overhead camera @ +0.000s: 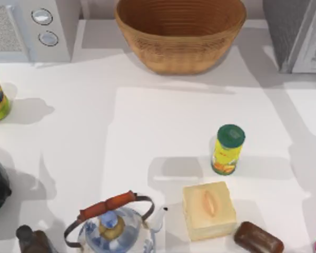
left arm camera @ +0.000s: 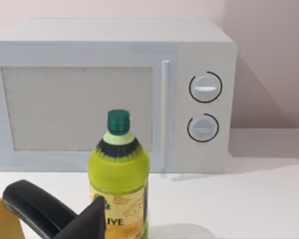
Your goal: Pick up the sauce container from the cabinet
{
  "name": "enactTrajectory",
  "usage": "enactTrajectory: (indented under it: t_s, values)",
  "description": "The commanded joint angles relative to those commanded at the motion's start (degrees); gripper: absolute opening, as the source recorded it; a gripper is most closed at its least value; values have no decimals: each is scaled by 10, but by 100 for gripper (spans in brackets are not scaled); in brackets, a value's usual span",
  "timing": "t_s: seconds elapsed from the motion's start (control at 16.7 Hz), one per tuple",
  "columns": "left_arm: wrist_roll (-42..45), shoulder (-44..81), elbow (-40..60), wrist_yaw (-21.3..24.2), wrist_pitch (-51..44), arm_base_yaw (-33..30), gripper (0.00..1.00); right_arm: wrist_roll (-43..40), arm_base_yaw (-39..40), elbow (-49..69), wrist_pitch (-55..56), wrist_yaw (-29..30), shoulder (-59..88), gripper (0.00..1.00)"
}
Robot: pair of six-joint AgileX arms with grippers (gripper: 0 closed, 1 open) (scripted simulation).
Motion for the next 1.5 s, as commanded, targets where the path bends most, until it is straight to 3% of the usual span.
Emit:
enactTrajectory:
  t_s: [0.54,1.14,1.5]
  values:
    - [0,0,0,0,0,0,100,1,6,-6,-4,4,-9,0]
    - [0,0,0,0,0,0,100,3,119,-149,-112,113,-262,0]
    - [0,0,0,0,0,0,100,4,128,-158,-122,124,-282,0]
